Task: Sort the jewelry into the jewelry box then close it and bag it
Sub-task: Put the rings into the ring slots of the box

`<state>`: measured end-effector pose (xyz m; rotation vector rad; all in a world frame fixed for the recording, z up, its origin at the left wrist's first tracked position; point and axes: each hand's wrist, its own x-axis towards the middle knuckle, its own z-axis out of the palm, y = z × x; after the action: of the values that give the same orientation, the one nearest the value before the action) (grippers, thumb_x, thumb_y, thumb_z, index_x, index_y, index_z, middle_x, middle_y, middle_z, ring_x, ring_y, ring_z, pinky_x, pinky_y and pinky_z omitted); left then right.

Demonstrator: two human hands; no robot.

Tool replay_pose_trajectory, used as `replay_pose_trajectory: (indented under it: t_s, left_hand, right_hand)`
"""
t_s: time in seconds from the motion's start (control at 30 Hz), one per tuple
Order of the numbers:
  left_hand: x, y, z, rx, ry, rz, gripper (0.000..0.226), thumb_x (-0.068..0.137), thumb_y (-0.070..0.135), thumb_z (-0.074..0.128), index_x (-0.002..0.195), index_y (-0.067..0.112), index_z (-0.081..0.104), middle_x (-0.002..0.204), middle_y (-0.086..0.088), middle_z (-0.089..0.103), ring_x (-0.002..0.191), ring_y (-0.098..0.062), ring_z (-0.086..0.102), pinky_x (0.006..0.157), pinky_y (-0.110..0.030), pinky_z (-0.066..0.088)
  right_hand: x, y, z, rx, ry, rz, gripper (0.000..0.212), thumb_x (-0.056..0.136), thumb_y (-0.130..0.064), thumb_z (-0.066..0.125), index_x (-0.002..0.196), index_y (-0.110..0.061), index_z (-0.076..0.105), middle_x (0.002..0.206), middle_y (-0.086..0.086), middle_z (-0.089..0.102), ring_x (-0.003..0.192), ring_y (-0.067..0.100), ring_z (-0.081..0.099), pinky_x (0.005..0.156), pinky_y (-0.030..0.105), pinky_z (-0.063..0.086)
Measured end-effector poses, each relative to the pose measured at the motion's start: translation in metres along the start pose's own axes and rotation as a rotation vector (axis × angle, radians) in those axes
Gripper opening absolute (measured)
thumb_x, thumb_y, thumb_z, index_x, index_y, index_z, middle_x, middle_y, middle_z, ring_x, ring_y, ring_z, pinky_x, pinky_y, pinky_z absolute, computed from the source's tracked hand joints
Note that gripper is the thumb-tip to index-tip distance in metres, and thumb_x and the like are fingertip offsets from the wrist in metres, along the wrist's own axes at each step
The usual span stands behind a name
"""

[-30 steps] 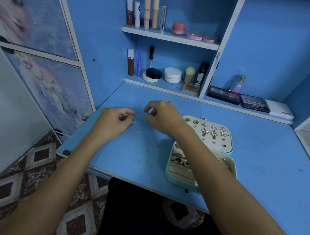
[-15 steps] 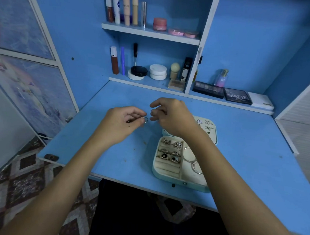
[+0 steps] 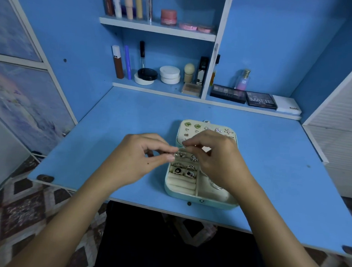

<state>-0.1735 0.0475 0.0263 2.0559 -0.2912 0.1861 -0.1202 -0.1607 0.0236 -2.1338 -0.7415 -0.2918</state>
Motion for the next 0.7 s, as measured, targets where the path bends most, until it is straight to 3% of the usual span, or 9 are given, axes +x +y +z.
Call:
replay_pose_trajectory:
  t_s: [0.1,0.2,0.27,0.4,0.57,0.7]
  left_hand:
    - [-0.007,0.001,0.005,0.038,-0.041,0.016,0.018,0.08,0.019,0.08,0.095,0.03,0.079,0.089,0.016,0.073,0.077,-0.012,0.066,0.067,-0.027,0.05]
    - [-0.013,0.0,0.009,0.069,-0.026,-0.024,0.018,0.079,0.024,0.082,0.087,0.039,0.076,0.085,0.018,0.073,0.067,-0.024,0.06,0.068,-0.03,0.051]
    - [-0.016,-0.004,0.01,0.087,-0.031,-0.027,0.01,0.078,0.035,0.083,0.084,0.039,0.076,0.085,0.019,0.073,0.069,-0.026,0.06,0.069,-0.034,0.05]
    - [-0.021,-0.009,0.01,0.073,-0.052,0.006,0.024,0.072,0.057,0.071,0.092,0.045,0.074,0.088,0.015,0.074,0.076,-0.03,0.064,0.069,-0.041,0.046]
    - [-0.023,-0.012,0.011,0.08,-0.077,0.03,0.02,0.073,0.057,0.071,0.091,0.049,0.074,0.09,0.013,0.074,0.076,-0.031,0.063,0.066,-0.045,0.045]
    - [-0.022,-0.011,0.011,0.088,-0.083,0.073,0.016,0.075,0.049,0.073,0.087,0.039,0.078,0.088,0.017,0.074,0.077,-0.021,0.066,0.063,-0.044,0.044]
  right_hand:
    - [-0.017,0.0,0.001,0.03,0.003,0.011,0.013,0.085,-0.013,0.076,0.094,-0.022,0.08,0.087,-0.009,0.071,0.081,0.006,0.063,0.069,0.014,0.044]
    - [-0.031,-0.001,0.0,0.041,0.019,0.043,0.014,0.085,-0.019,0.075,0.095,-0.027,0.079,0.088,-0.016,0.072,0.082,0.003,0.065,0.069,0.011,0.042]
    - [-0.038,-0.002,-0.002,0.057,0.023,0.029,0.011,0.084,-0.019,0.076,0.092,-0.026,0.079,0.088,-0.017,0.072,0.082,0.003,0.066,0.07,0.01,0.042]
    - [-0.048,-0.003,-0.002,0.069,-0.002,-0.036,0.008,0.082,-0.019,0.076,0.089,-0.021,0.079,0.085,-0.018,0.07,0.076,-0.006,0.061,0.07,0.005,0.04]
    - [-0.053,0.001,0.0,0.078,-0.055,-0.066,0.007,0.081,-0.014,0.078,0.087,-0.018,0.079,0.084,-0.018,0.07,0.072,-0.01,0.056,0.07,0.005,0.037]
    - [-0.055,0.001,0.001,0.078,-0.08,-0.083,0.007,0.079,-0.014,0.077,0.084,-0.019,0.079,0.081,-0.018,0.069,0.071,-0.008,0.054,0.07,0.004,0.036]
